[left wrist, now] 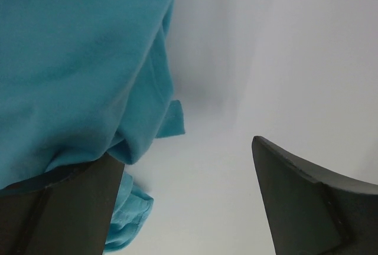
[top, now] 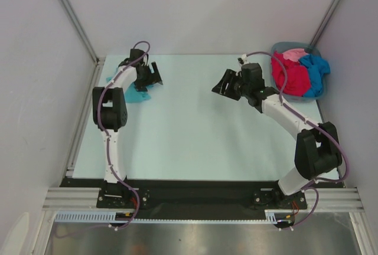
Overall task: Fold and stack the t-shirts
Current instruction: Neatly place the folded tshirt to the corner
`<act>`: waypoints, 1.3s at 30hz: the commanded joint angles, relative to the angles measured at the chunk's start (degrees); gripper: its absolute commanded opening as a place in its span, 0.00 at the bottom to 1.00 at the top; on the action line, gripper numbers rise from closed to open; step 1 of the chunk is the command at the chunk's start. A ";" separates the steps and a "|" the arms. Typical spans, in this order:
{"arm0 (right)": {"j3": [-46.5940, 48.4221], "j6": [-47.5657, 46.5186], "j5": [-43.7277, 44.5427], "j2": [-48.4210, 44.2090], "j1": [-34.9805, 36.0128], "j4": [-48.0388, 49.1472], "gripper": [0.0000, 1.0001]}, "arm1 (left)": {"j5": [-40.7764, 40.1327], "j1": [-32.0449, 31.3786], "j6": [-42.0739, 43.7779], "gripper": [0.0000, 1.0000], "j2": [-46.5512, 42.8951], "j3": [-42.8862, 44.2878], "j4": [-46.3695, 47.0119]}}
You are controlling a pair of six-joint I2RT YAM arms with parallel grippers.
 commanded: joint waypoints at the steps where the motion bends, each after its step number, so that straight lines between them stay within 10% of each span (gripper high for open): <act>1: -1.12 -0.01 -0.51 -3.65 -0.38 1.68 0.59 | -1.46 0.47 1.75 0.92 3.40 8.54 -3.04; 8: -2.61 -0.27 -0.50 -7.61 -0.82 0.89 0.58 | -1.99 3.37 2.28 0.90 10.27 23.23 -9.99; 39: -0.51 1.31 -0.42 -8.14 1.29 3.44 0.57 | 0.55 1.01 2.02 0.93 -5.20 0.30 -2.43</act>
